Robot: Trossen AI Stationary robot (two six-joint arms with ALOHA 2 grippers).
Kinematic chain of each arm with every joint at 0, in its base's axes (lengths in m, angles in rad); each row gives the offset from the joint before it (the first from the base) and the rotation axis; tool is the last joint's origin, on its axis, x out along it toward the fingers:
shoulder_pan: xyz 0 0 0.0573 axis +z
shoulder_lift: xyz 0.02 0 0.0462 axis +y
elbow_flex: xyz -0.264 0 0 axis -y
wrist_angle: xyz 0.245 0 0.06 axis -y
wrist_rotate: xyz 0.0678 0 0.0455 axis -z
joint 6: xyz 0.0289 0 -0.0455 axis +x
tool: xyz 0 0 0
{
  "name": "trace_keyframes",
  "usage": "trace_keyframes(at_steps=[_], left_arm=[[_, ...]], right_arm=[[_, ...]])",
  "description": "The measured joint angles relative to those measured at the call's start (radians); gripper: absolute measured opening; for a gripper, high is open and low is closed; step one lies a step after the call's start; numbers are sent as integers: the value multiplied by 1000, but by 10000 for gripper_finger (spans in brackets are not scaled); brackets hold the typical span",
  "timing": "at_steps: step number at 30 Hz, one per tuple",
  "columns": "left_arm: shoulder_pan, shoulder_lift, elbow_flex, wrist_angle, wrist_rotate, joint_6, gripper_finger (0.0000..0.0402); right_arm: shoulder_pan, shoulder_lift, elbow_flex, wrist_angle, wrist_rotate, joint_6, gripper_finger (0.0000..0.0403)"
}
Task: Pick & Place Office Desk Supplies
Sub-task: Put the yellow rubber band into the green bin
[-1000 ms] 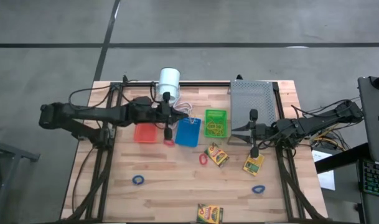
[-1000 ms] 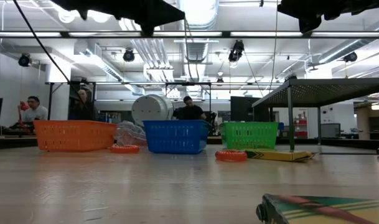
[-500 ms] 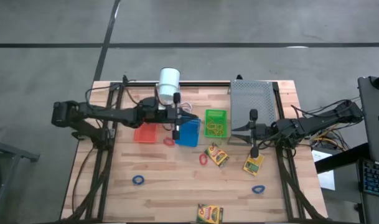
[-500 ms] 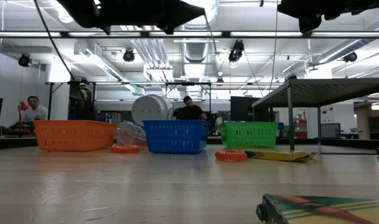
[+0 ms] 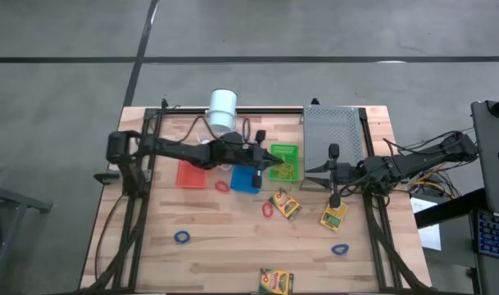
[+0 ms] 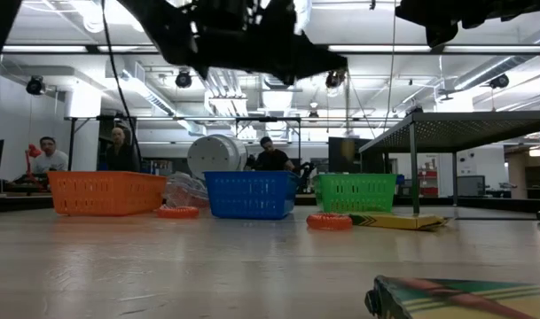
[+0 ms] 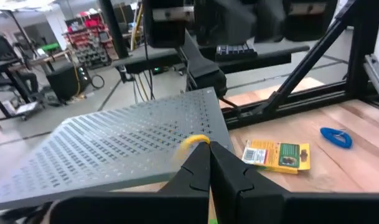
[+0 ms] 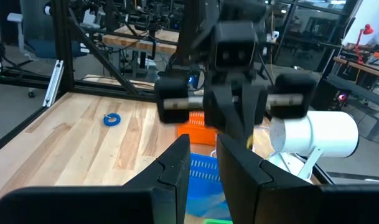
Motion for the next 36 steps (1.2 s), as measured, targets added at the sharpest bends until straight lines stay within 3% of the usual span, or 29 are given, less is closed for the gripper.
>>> trace_keyframes(at_steps=[8, 25, 36], left_arm=[[12, 88, 85, -64, 0, -2, 3], [41, 91, 72, -174, 0, -26, 3], [54, 91, 71, -355, -1, -26, 3]], right_arm=[[0, 0, 0, -1, 0, 0, 75], [0, 0, 0, 0, 0, 0, 75], [0, 0, 0, 0, 0, 0, 75]])
